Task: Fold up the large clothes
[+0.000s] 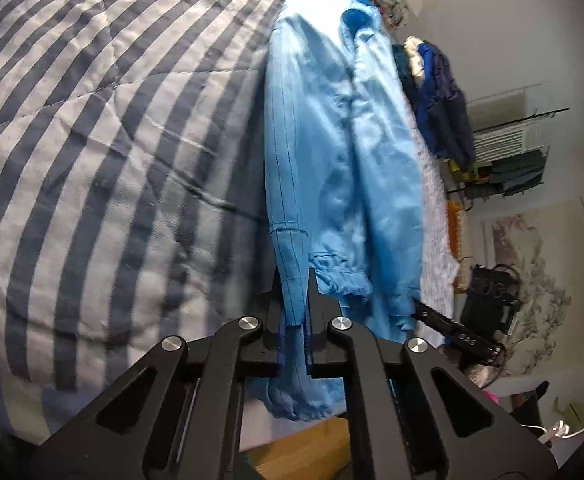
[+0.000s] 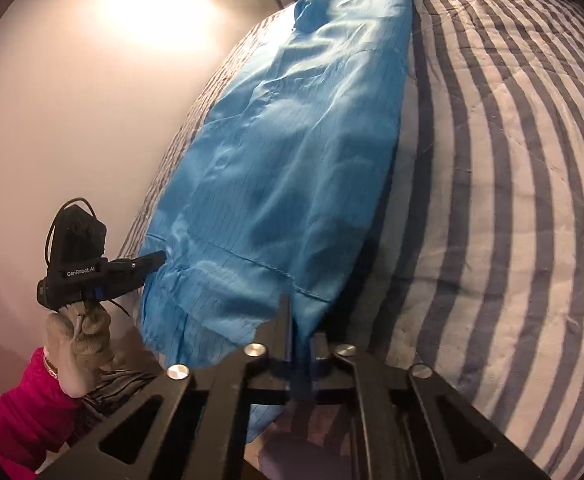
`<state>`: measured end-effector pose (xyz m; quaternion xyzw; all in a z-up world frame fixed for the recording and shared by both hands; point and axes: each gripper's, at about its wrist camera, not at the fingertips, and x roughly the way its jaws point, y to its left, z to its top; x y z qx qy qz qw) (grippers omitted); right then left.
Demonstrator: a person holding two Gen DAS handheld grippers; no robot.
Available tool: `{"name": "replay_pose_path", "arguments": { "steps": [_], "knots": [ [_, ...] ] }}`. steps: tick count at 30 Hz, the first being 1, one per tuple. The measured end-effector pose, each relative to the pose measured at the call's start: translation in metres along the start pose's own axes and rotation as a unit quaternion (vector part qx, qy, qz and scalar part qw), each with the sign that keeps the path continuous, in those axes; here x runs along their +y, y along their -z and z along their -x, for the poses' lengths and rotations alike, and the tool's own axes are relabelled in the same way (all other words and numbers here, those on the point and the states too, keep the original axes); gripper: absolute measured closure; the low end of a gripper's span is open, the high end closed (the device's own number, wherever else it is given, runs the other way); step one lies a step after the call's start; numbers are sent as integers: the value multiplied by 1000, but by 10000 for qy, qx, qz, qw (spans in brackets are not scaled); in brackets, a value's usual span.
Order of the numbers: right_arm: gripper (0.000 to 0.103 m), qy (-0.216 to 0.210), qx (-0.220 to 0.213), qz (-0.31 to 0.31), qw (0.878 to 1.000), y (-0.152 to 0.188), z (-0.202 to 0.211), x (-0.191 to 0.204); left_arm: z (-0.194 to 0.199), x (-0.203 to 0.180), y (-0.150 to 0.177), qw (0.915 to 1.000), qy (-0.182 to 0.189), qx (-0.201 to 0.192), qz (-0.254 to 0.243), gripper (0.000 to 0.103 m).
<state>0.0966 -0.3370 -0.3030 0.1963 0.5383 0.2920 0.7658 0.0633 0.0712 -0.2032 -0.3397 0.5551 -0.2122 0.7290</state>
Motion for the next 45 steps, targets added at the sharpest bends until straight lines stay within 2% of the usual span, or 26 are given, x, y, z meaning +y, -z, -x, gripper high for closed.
{"name": "replay_pose_path", "arguments": {
  "steps": [3, 5, 6, 8, 9, 11, 13, 15, 17, 19, 20, 26, 33, 39, 45],
  "knots": [
    [103, 12, -72, -11, 10000, -2, 20, -6, 5, -7, 4, 9998, 187, -33, -48, 99],
    [103, 102, -78, 13, 9999, -3, 20, -9, -2, -10, 6, 9997, -65, 3, -233, 99],
    [103, 108, -56, 7, 9999, -3, 17, -10, -7, -8, 5, 9997, -166, 28, -179, 99],
    [101, 153, -13, 27, 9999, -2, 9, -9, -17, 3, 2, 9997, -143, 176, 123, 91],
    [94, 143, 26, 15, 9999, -1, 6, -10, -18, 7, 1, 9996, -61, 173, 228, 90],
    [72, -162, 20, -91, 9998, -1, 3, -11, -20, 6, -2, 9997, -37, 151, 174, 90],
    [68, -239, -27, -113, 9996, -2, 0, -10, -22, 2, -4, 9999, -65, 141, 19, 90],
    [70, -226, -44, -47, 9997, -4, -7, -6, -25, 0, -5, 9998, -124, 133, -49, 97],
    [90, -194, 11, -58, 9998, -5, -11, -6, -26, -6, -3, 9998, -135, 99, -86, 99],
    [101, -260, 18, -155, 9995, -7, -12, -9, -22, -13, 2, 9998, -79, 54, -161, 100],
    [102, -306, 3, -225, 9993, -3, -7, -9, -20, -14, 3, 9998, -10, 48, -170, 100],
    [103, -714, -151, -477, 9962, -10, 13, -15, -11, -36, 2, 9993, 323, -21, -167, 101],
    [103, -1116, -346, -636, 9911, -38, 34, -8, -4, -84, -38, 9977, 570, -198, -307, 101],
    [103, -1132, -686, -699, 9887, -83, 49, 0, -5, -110, -90, 9967, 577, -441, -374, 101],
    [103, -746, -952, -714, 9901, -149, 45, -2, -22, -116, -154, 9962, 448, -671, -326, 101]
  ]
}}
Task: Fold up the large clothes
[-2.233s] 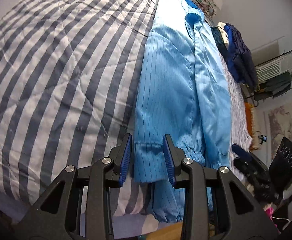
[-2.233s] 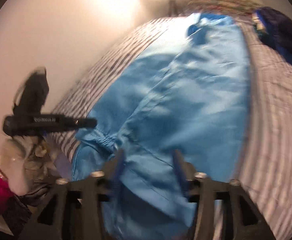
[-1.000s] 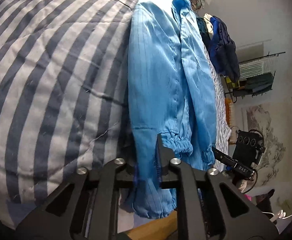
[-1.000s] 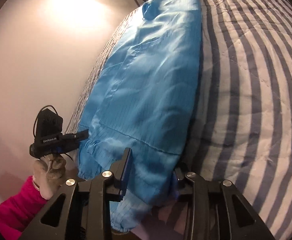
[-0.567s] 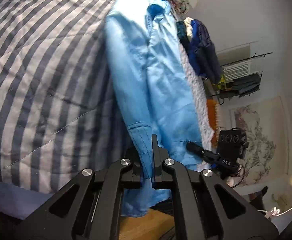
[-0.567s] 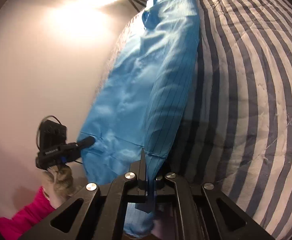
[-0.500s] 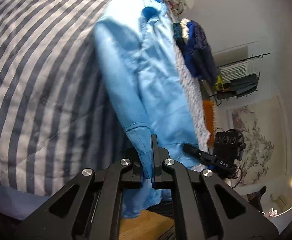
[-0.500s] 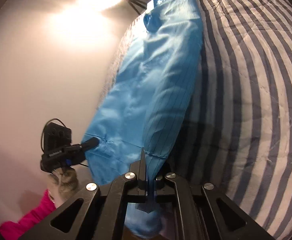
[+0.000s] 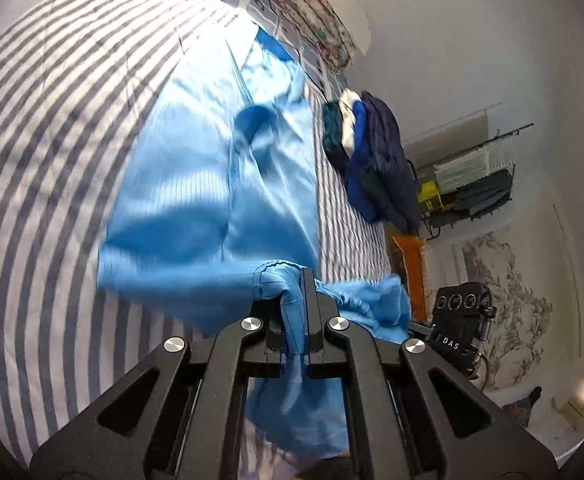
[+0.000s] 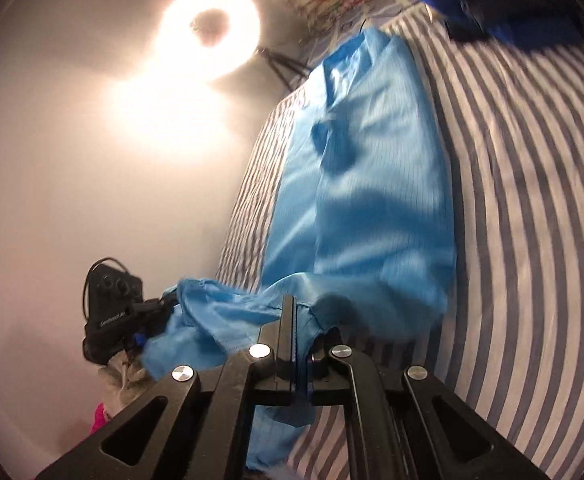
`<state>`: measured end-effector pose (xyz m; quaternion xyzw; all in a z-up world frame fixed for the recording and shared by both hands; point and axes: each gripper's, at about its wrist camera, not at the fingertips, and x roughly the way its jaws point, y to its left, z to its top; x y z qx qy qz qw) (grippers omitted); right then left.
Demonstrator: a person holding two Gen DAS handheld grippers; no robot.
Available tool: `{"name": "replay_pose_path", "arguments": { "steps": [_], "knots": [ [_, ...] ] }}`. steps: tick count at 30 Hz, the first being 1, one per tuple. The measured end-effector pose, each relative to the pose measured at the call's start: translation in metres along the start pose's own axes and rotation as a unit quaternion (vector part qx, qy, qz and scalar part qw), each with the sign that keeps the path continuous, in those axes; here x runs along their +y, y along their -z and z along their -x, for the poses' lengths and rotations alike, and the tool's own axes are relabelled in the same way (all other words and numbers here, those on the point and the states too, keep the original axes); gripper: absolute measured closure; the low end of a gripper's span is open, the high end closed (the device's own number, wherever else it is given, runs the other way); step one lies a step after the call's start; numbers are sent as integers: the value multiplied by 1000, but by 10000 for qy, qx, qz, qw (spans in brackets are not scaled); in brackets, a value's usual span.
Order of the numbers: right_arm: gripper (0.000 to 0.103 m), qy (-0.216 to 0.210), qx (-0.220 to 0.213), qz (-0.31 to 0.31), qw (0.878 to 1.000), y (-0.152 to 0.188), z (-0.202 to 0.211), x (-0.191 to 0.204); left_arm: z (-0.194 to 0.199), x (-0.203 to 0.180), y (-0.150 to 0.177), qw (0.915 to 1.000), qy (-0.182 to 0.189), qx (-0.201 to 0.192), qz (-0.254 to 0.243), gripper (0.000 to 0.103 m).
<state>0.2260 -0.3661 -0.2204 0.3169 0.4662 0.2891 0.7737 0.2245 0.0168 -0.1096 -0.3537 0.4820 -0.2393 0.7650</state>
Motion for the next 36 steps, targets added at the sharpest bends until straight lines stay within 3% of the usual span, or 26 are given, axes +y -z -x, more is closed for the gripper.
{"name": "replay_pose_path", "arguments": {
  "steps": [7, 17, 19, 22, 25, 26, 28, 30, 33, 36],
  "knots": [
    [103, 287, 21, -252, 9993, -49, -39, -28, -44, 33, -55, 9996, -223, -58, 156, 101],
    [100, 429, 82, -823, 9956, -77, -81, -76, -91, 69, -82, 9983, -543, 59, 217, 101],
    [94, 381, 107, -879, 9953, -77, -81, -79, -97, 72, -87, 9972, -659, 201, 302, 84],
    [75, 94, 32, -1161, 9932, -82, -76, -86, -93, 76, -96, 9969, -555, 124, 544, 55],
    [58, -197, -77, -1446, 9893, -89, -61, -94, -82, 73, -106, 9965, -515, -9, 657, 48],
    [50, -166, -254, -1417, 9894, -90, -51, -93, -77, 71, -109, 9968, -453, -71, 651, 48],
    [49, 48, -509, -1202, 9914, -95, -32, -87, -62, 62, -114, 9979, -412, -249, 427, 48],
    [52, 96, -621, -901, 9940, -96, -13, -77, -51, 54, -115, 9979, -519, -382, 114, 48],
    [65, 298, -480, -31, 9984, -91, 5, -52, -38, 45, -105, 9958, -705, -424, -412, 49],
    [72, 384, -103, 627, 9972, -77, 1, -38, -45, 43, -89, 9925, -855, -151, -857, 60]
  ]
}}
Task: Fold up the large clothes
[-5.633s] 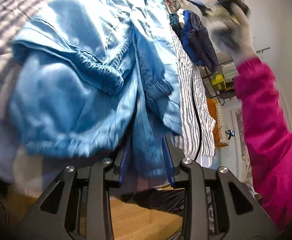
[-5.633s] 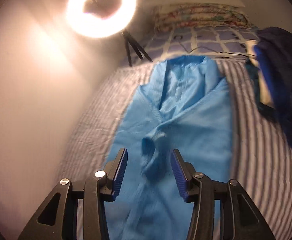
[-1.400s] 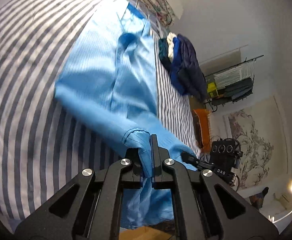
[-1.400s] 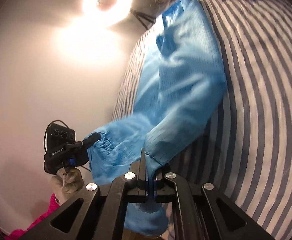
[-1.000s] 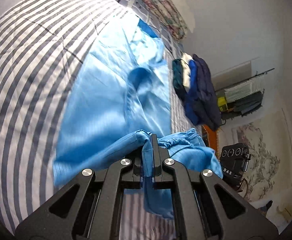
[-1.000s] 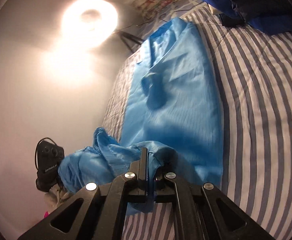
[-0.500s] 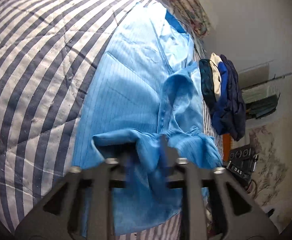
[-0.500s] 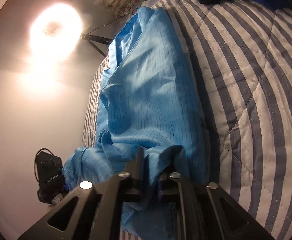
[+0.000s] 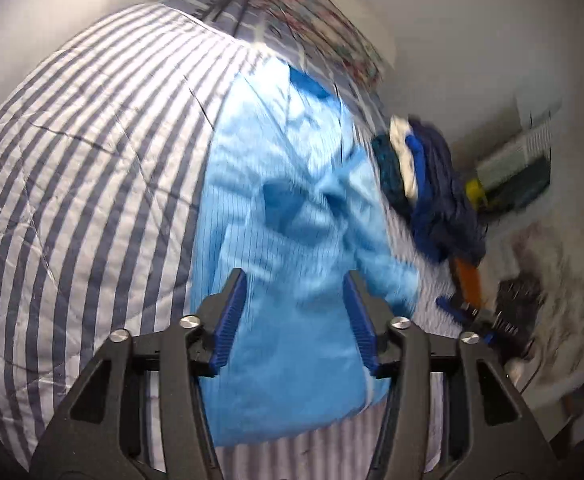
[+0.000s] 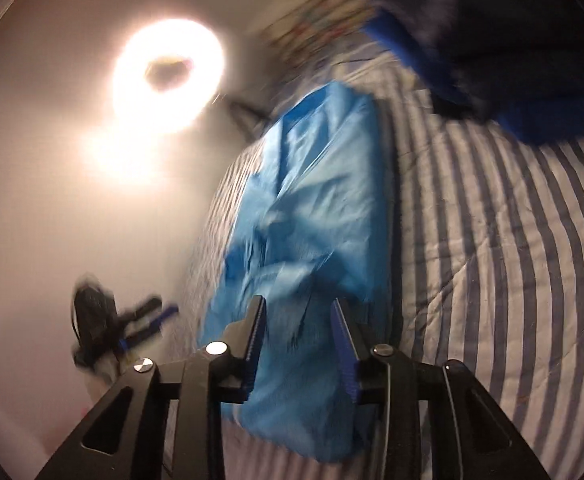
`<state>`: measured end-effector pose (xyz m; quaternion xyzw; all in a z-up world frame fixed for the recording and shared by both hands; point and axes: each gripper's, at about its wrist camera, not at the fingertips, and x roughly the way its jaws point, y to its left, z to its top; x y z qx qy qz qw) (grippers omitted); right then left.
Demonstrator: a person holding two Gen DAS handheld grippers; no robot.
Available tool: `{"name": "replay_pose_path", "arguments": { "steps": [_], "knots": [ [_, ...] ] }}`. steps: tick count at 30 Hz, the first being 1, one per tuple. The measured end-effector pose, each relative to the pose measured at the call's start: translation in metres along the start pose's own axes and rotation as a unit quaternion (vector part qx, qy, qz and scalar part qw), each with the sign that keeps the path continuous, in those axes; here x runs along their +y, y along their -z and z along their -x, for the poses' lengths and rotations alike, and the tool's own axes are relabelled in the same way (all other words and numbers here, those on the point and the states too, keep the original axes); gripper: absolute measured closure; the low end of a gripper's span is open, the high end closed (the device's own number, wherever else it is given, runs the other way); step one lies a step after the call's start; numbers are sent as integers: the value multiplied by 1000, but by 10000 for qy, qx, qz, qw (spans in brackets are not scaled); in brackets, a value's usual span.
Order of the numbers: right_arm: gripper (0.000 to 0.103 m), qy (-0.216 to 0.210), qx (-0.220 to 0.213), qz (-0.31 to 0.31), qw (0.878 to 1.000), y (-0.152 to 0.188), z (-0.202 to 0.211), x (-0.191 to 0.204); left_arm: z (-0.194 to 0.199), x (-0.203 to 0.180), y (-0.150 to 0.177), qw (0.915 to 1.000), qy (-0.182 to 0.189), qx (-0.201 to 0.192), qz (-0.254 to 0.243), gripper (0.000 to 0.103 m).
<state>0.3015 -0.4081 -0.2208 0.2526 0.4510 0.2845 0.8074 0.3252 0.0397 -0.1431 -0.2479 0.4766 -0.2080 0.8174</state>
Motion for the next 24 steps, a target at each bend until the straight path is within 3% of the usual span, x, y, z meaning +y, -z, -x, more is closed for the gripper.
{"name": "replay_pose_path", "arguments": {
  "steps": [4, 6, 10, 13, 16, 19, 24],
  "knots": [
    [76, 168, 671, 737, 9949, 16, -36, 22, -27, -9, 17, 9986, -137, 379, -351, 64],
    [76, 361, 761, 1075, 9906, 18, -51, 32, -41, -10, 19, 9978, -191, 506, -391, 64],
    [76, 616, 550, 1215, 9892, -7, -73, 39, -56, -6, 21, 9972, -321, 534, -408, 64],
    [69, 862, 259, 1070, 9902, -40, -77, 38, -62, -2, 17, 9975, -394, 429, -392, 64],
    [68, 1315, 149, 1082, 9853, -58, -83, 40, -62, 0, 8, 9981, -428, 276, -348, 64],
    [68, 1204, 43, 1228, 9851, -50, -70, 51, -51, -5, 4, 9981, -346, 129, -484, 64],
    [68, 1462, 158, 1665, 9750, 3, -52, 60, -36, -20, 14, 9955, -355, 106, -874, 64]
  ]
}}
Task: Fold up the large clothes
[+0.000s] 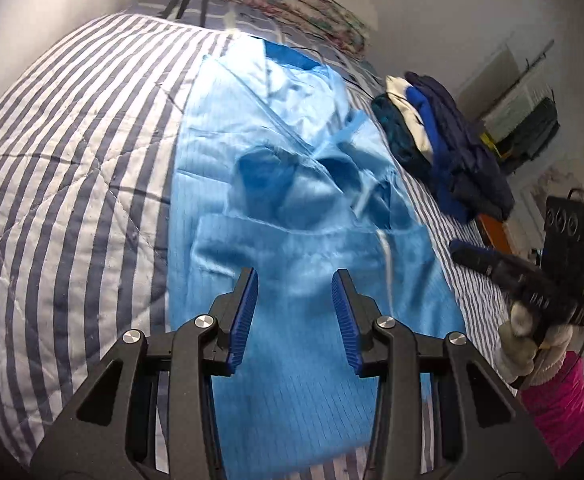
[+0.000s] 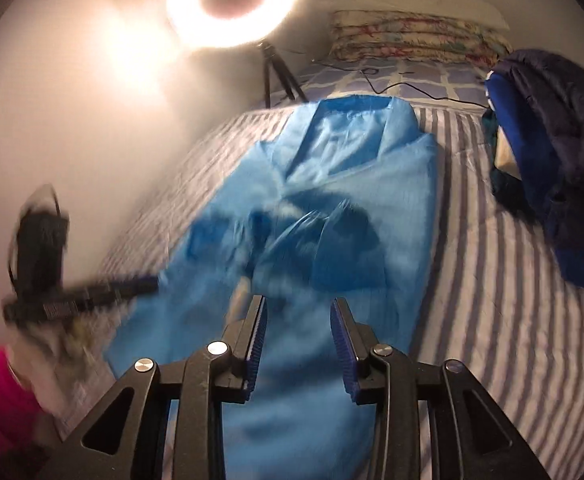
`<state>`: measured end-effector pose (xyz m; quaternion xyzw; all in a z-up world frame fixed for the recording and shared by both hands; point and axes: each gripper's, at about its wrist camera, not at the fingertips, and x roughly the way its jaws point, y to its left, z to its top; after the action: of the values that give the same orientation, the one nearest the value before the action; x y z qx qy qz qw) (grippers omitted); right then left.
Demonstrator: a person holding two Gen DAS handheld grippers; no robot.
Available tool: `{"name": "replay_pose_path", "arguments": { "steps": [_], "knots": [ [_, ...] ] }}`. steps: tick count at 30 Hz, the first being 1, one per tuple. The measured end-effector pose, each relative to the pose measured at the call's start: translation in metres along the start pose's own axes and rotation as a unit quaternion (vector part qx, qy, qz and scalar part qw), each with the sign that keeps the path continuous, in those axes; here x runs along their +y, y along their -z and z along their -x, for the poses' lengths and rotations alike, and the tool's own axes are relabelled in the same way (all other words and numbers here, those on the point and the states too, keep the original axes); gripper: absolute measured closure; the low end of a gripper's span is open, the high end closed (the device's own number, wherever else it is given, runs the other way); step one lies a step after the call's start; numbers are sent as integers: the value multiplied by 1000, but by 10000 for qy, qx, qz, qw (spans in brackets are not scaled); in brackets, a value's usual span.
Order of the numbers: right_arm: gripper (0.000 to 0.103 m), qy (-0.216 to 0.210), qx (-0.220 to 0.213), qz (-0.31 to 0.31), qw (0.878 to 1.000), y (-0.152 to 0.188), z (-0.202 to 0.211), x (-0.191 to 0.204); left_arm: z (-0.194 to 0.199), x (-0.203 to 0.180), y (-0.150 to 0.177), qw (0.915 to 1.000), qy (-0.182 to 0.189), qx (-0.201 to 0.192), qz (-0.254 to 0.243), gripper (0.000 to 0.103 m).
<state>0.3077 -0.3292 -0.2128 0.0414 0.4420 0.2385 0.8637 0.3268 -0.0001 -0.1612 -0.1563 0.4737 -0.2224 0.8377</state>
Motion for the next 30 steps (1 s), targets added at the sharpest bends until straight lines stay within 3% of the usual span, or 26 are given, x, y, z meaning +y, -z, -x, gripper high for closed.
{"name": "replay_pose_path", "arguments": {
  "steps": [3, 5, 8, 9, 11, 13, 15, 18, 23, 25, 30],
  "knots": [
    [60, 47, 33, -322, 9995, 35, 13, -11, 9, -10, 10, 9995, -94, 56, -288, 64],
    [44, -195, 76, -529, 9984, 57, 22, -21, 18, -13, 19, 9990, -118, 79, -425, 64],
    [45, -562, 217, -683, 9958, 75, 28, -29, 26, -11, 28, 9988, -132, 89, -472, 64],
    [47, -627, 287, -733, 9949, 78, 27, -30, 26, -11, 29, 9988, -138, 109, -467, 64],
    [80, -643, 503, -754, 9938, 83, 21, -27, 23, -8, 32, 9988, -201, 151, -417, 64],
    [91, -468, 581, -713, 9947, 87, 19, -25, 19, -7, 33, 9990, -207, 171, -365, 64],
    [94, -307, 780, -724, 9938, 97, 12, -25, 8, -6, 30, 9983, -372, 161, -419, 64],
    [95, -44, 922, -483, 9946, 103, 5, -18, -21, 0, 30, 9924, -985, 273, -690, 64],
    [81, 258, 748, -127, 9968, 85, 30, -3, -28, 2, 31, 9884, -1218, 303, -851, 64],
    [73, 313, 526, 5, 9981, 74, 48, 2, -17, -2, 25, 9890, -1187, 202, -865, 64],
    [65, 359, -282, 196, 9988, 32, 77, 1, 8, -4, -11, 9929, -938, -135, -719, 64]
  ]
}}
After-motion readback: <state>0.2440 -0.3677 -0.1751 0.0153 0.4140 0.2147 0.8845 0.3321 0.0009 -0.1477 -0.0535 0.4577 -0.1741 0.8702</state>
